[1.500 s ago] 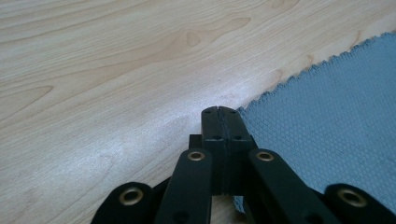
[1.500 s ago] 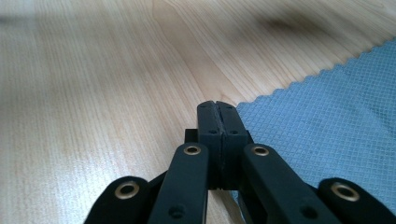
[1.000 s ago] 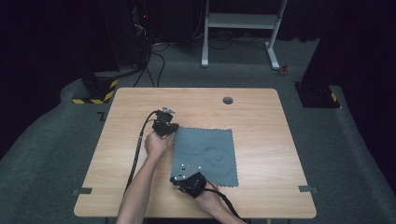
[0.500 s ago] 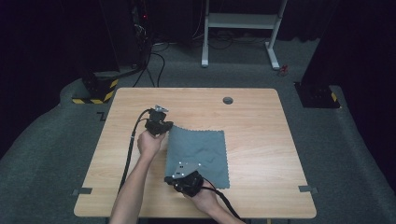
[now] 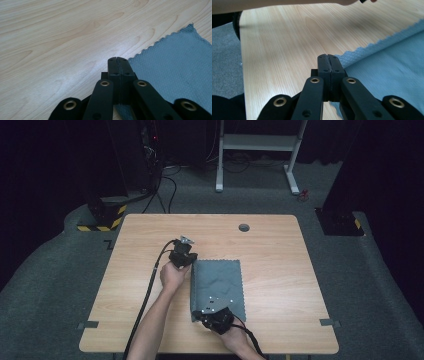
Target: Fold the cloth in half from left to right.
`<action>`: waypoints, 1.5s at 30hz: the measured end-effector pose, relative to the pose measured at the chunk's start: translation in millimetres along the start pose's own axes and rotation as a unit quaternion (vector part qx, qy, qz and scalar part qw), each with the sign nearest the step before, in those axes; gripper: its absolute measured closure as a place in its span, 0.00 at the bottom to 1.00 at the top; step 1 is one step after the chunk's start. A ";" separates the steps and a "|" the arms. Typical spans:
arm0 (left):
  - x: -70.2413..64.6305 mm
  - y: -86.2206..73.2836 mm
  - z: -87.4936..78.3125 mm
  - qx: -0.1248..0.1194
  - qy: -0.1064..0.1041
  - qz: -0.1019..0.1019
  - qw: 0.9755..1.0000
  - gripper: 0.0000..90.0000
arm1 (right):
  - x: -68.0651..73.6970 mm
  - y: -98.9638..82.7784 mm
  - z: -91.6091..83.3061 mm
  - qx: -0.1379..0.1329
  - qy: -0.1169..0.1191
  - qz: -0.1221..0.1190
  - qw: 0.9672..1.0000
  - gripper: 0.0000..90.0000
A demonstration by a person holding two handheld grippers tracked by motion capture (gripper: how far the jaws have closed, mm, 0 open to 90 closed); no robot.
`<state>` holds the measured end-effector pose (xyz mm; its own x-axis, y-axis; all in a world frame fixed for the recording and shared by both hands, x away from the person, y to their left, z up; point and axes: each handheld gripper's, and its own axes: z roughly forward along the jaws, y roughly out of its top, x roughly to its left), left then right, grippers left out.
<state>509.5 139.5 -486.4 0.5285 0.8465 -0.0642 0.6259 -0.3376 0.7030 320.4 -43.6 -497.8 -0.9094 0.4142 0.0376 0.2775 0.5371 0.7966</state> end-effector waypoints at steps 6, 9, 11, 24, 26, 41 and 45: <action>-9.4 2.8 2.5 -0.004 0.002 0.013 1.000 1.00 | -6.4 -9.7 -7.5 0.002 -0.010 0.013 1.000 1.00; -13.6 8.0 2.0 -0.005 0.001 0.023 1.000 1.00 | -6.0 -11.5 -8.6 0.004 -0.013 0.010 1.000 1.00; -16.8 11.3 3.6 -0.005 -0.003 0.027 1.000 1.00 | -5.4 -13.1 -9.2 0.008 -0.016 0.008 1.000 1.00; -42.3 26.5 20.0 -0.001 -0.016 0.047 0.999 1.00 | -15.4 -33.7 -30.8 0.004 -0.039 0.028 0.999 1.00; -47.5 28.5 23.3 0.002 -0.014 0.056 0.998 1.00 | -17.1 -37.7 -34.7 0.004 -0.043 0.031 0.999 1.00; -65.0 38.4 37.8 -0.005 -0.036 0.043 0.998 1.00 | -26.2 -54.7 -58.3 -0.001 -0.066 0.044 0.997 1.00; -69.7 40.9 42.5 0.000 -0.041 0.038 0.998 1.00 | -29.9 -61.4 -63.7 0.001 -0.070 0.054 0.996 1.00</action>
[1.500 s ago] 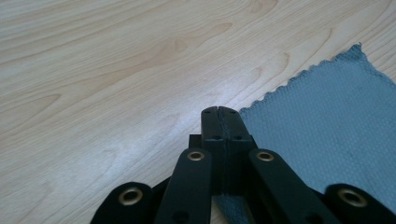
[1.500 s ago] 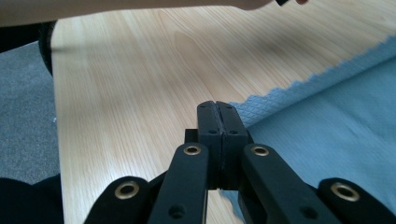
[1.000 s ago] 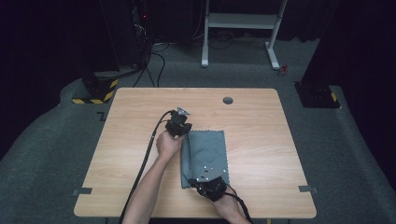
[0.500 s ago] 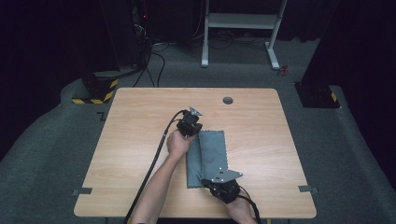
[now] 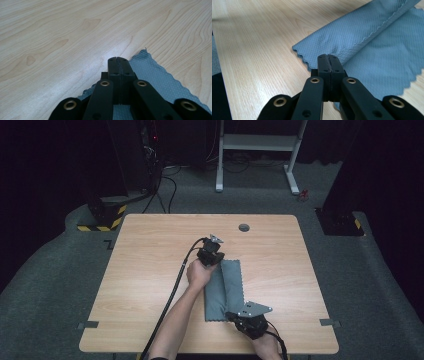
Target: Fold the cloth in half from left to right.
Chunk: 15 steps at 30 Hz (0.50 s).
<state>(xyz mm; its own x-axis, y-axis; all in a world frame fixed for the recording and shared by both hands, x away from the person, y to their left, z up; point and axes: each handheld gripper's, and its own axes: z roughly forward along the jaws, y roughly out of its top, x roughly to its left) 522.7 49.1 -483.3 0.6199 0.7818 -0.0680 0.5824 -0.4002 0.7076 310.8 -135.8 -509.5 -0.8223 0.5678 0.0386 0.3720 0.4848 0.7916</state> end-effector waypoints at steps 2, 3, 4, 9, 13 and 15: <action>-1.8 2.3 1.0 0.003 0.001 0.003 1.000 1.00 | -1.7 -2.1 -2.1 0.000 -0.003 0.002 1.000 1.00; -3.0 3.4 1.2 0.001 0.000 0.003 1.000 1.00 | -2.6 -3.0 -3.2 -0.002 -0.004 0.004 1.000 1.00; -3.9 4.5 1.7 0.000 0.000 0.006 1.000 1.00 | -3.6 -4.0 -4.0 -0.002 -0.004 0.007 1.000 1.00; -12.6 8.0 9.3 0.001 -0.007 0.011 1.000 1.00 | -6.0 -8.7 -7.2 0.001 -0.008 0.010 1.000 1.00; -18.0 11.3 13.9 0.004 -0.010 0.018 1.000 1.00 | -7.6 -12.6 -10.7 0.000 -0.012 0.015 1.000 1.00; -20.2 13.3 15.5 0.006 -0.012 0.019 1.000 1.00 | -9.1 -14.3 -12.5 -0.001 -0.015 0.016 1.000 1.00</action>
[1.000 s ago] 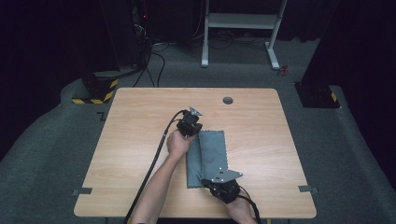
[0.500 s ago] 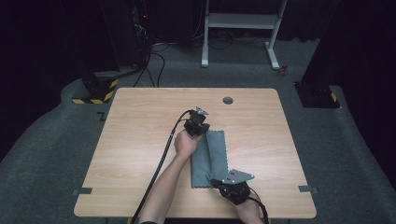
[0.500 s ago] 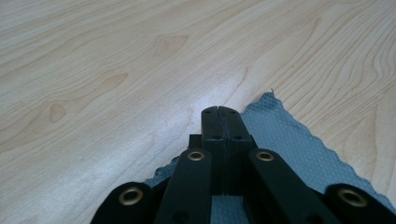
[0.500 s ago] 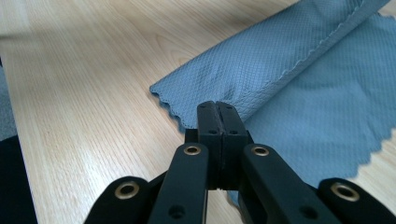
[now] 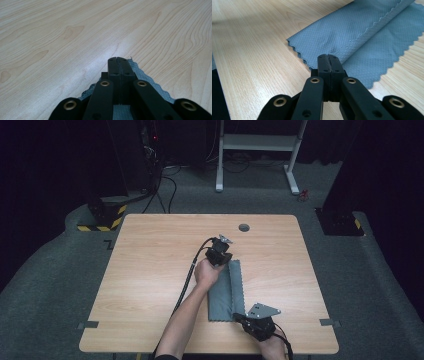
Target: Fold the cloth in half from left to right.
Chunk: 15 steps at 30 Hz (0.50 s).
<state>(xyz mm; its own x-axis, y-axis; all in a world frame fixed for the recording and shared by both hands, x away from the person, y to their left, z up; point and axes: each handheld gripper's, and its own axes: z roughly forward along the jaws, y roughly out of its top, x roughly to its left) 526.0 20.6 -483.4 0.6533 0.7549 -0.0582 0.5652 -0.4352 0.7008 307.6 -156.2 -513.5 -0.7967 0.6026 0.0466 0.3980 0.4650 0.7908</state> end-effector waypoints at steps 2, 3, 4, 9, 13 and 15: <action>-2.1 2.3 1.9 -0.002 -0.002 0.005 1.000 1.00 | -1.3 -1.2 -1.7 0.001 -0.002 0.003 1.000 1.00; -3.5 3.4 3.1 -0.001 -0.003 0.007 1.000 1.00 | -2.1 -1.7 -2.4 0.001 -0.003 0.001 1.000 1.00; -4.9 4.4 4.3 0.001 -0.004 0.010 1.000 1.00 | -2.5 -2.2 -3.4 0.002 -0.005 0.003 1.000 1.00; -11.3 7.7 10.7 0.007 -0.005 0.017 1.000 1.00 | -5.7 -5.7 -7.2 0.003 -0.008 0.009 1.000 1.00; -13.7 7.7 14.2 0.008 -0.007 0.018 1.000 1.00 | -7.1 -7.7 -8.1 0.006 -0.009 0.011 1.000 1.00; -14.1 6.9 16.8 0.011 -0.005 0.019 1.000 1.00 | -7.5 -8.2 -8.6 0.009 -0.010 0.012 1.000 1.00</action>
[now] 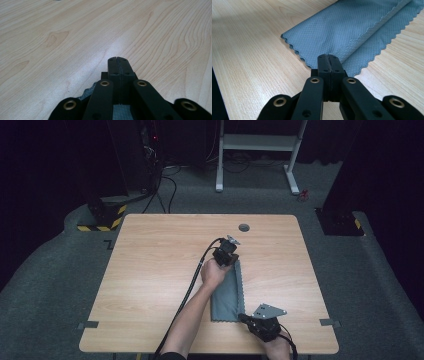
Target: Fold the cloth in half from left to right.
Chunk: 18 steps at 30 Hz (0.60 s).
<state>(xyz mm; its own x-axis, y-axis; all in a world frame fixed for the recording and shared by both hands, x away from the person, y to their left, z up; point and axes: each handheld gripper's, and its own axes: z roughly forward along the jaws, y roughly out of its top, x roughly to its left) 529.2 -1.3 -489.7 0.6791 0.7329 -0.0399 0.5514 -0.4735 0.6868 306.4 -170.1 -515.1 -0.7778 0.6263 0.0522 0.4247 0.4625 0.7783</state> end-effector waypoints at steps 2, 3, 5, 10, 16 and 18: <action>0.6 -1.0 2.6 0.004 0.002 -0.001 1.000 1.00 | -1.3 -0.3 -0.4 0.003 -0.001 0.002 1.000 1.00; 1.1 -1.5 3.5 0.005 0.002 -0.002 1.000 1.00 | -2.0 -0.3 -0.5 0.004 -0.001 0.004 1.000 1.00; 1.2 -1.8 4.4 0.007 0.003 -0.003 1.000 1.00 | -3.3 -0.4 -0.3 0.007 -0.003 0.008 1.000 1.00; 0.4 -1.0 5.2 0.003 0.005 -0.002 1.000 0.98 | -5.2 -1.3 1.8 0.020 -0.006 0.010 1.000 0.99; 2.5 -2.4 6.3 0.004 0.013 -0.020 1.000 0.81 | -8.8 -0.5 -0.4 0.022 -0.013 0.016 1.000 0.93; 2.9 -2.5 1.3 -0.006 0.017 -0.024 1.000 0.68 | -11.9 -0.4 -1.9 0.020 -0.013 0.022 0.999 0.89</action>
<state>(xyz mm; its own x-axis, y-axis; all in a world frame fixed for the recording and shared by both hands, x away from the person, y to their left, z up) 530.4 1.4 -492.4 0.6360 0.7701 -0.0483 0.5768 -0.4329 0.6928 314.6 -178.9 -514.9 -0.7456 0.6628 0.0689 0.4766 0.4580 0.7504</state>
